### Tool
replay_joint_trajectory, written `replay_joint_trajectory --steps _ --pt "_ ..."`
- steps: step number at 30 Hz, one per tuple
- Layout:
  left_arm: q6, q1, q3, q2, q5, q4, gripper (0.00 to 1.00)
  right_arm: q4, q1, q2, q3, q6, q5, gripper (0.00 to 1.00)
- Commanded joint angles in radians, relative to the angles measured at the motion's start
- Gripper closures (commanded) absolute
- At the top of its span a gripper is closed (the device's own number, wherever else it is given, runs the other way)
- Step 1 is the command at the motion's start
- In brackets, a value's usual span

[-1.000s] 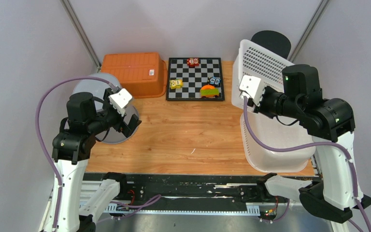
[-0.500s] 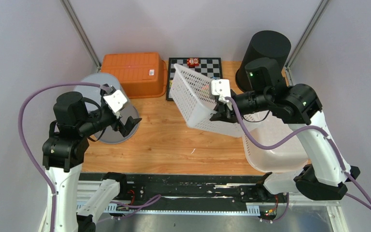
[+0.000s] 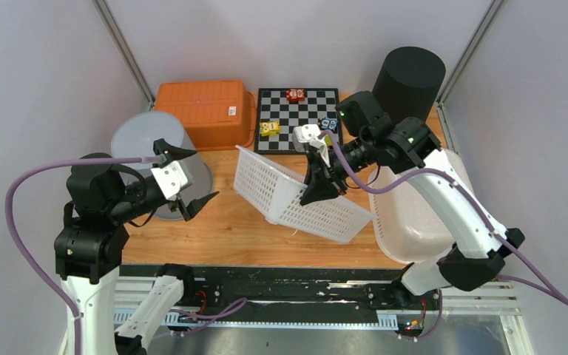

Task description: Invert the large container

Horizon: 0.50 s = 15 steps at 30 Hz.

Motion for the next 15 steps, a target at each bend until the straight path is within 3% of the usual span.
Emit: replay_joint_trajectory --steps 1,10,15 --pt "0.032 0.004 0.03 0.051 0.021 -0.01 0.0 0.043 0.014 0.033 0.001 0.027 -0.166 0.98" --pt "0.126 -0.019 0.15 0.202 0.079 -0.09 0.0 0.039 0.022 0.1 -0.018 0.049 -0.233 0.98" --pt "0.205 -0.178 0.194 0.278 0.008 -0.161 0.01 0.026 0.032 0.137 -0.013 0.05 -0.255 0.98"
